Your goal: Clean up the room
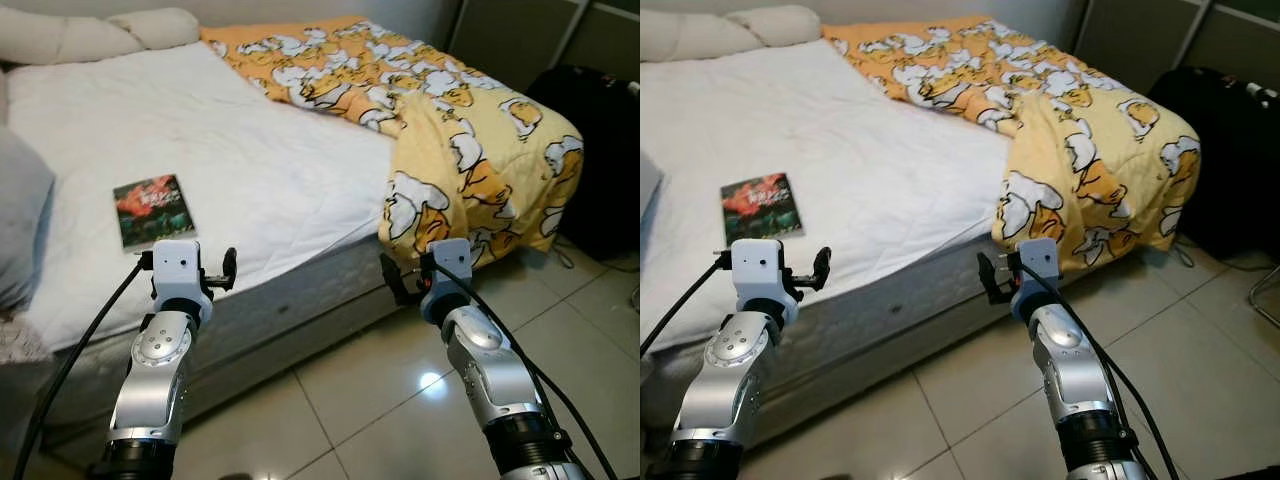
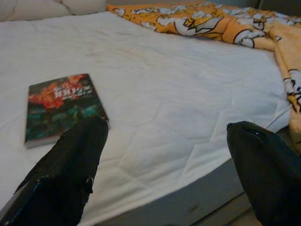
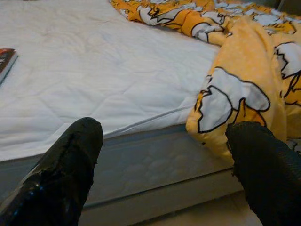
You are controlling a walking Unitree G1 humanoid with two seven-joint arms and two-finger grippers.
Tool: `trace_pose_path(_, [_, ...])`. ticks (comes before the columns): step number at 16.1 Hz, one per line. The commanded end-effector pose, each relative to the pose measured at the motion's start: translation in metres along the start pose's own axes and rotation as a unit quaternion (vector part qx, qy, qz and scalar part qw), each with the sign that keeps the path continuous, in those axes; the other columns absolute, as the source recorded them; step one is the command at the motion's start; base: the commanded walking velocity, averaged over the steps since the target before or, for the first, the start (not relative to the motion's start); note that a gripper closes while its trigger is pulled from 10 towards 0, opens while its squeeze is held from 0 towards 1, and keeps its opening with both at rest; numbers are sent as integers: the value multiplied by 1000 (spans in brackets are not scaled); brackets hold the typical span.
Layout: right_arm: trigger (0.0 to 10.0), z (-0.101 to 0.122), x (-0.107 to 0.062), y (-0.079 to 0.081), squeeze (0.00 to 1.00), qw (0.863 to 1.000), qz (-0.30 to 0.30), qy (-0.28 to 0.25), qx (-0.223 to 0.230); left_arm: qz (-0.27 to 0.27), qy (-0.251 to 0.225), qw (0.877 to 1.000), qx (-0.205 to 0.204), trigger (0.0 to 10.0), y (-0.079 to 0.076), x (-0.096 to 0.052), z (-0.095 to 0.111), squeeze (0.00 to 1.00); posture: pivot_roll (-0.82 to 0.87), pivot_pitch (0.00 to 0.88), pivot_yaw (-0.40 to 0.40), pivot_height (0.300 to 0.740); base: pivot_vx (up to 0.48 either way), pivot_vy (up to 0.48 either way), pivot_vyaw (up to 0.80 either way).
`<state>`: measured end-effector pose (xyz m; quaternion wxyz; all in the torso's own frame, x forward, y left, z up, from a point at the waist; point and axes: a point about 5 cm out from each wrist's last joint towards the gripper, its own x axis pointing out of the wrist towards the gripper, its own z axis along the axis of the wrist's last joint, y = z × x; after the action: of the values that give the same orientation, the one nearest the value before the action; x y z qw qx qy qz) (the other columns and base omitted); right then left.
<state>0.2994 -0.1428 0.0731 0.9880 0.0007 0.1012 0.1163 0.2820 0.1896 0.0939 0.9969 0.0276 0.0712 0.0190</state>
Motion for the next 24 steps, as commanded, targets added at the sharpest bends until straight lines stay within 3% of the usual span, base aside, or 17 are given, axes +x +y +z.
trace_pose_path(1, [10000, 4, 2, 0, 0, 1000, 6, -6, -12, -7, -8, 1000, 3, 10000, -3, 4, 5, 1000, -26, 0, -35, 740, 285, 0, 0])
trace_pose_path(7, [10000, 5, 4, 1, 0, 1000, 11, -10, -27, -6, -7, 1000, -1, 10000, -4, 4, 5, 1000, -27, 0, -33, 740, 301, 0, 70])
trace_pose_path(24, [10000, 7, 5, -2, 0, 999, 12, -12, -34, -4, -5, 1000, -3, 10000, -5, 6, 4, 1000, -35, 0, -40, 740, 314, 0, 555])
